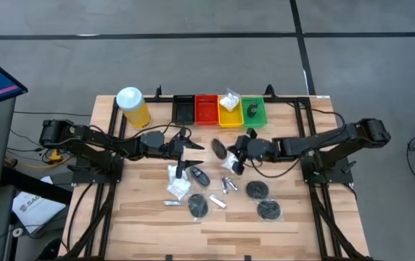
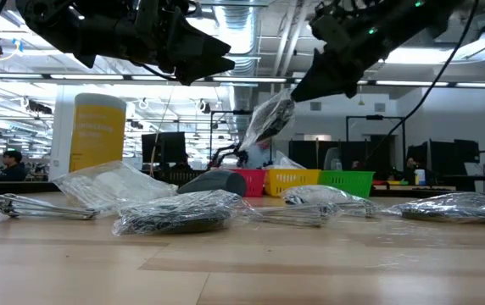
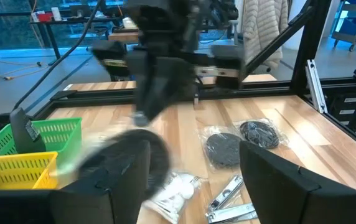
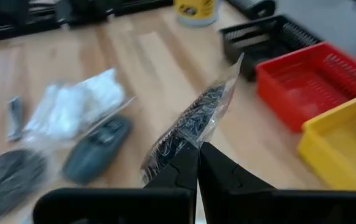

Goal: Pick & Place Travel size toiletries
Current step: Put the hairbrush into the red bin

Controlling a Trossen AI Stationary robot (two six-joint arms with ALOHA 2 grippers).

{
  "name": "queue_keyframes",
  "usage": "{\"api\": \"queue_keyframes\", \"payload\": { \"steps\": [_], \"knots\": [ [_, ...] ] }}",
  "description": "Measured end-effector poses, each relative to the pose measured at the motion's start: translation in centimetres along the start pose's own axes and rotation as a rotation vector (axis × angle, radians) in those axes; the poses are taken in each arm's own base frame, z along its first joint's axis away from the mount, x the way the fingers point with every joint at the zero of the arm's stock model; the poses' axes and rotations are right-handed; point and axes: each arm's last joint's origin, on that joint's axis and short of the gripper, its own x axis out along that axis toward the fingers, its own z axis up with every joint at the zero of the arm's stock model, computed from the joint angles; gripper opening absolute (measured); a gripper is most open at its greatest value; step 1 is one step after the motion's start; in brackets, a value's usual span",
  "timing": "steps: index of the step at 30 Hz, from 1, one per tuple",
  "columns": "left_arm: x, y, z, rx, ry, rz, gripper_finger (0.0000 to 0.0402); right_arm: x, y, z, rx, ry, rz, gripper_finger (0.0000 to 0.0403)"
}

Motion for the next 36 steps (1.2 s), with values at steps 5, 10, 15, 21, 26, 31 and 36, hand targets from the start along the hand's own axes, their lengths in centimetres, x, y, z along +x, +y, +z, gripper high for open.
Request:
{"api": "queue_keyframes", "payload": {
  "steps": [5, 10, 15, 21, 26, 31, 36],
  "knots": [
    [0.0, 0.0, 0.0, 0.0, 0.0, 0.0, 0.0237, 0.9, -2.2, 1.0, 0.025, -0.047, -0.048, 0.0],
    [0.0, 0.0, 0.0, 0.0, -0.002, 0.0, 0.0237, 2.3, -4.0, 1.3, 0.024, -0.065, -0.093, 0.0],
    [0.0, 0.0, 0.1, 0.0, -0.006, 0.0, 0.0237, 4.5, -5.5, 2.1, 0.016, -0.055, -0.133, 0.0],
    [0.0, 0.0, 0.1, 0.0, -0.008, 0.001, 0.0237, 7.2, -7.6, 3.7, -0.021, -0.038, -0.204, 0.0],
    [0.0, 0.0, 0.1, 0.001, -0.008, 0.0, 0.0237, 9.1, -9.7, 4.8, -0.024, -0.034, -0.232, 0.0],
    [0.0, 0.0, 0.1, 0.001, -0.009, 0.001, 0.0237, 11.3, -11.5, 5.1, -0.024, -0.007, -0.234, 0.0],
    [0.0, 0.0, 0.1, 0.001, -0.01, 0.001, 0.0237, 13.1, -13.1, 5.4, -0.03, 0.008, -0.251, 0.0]
  ]
}}
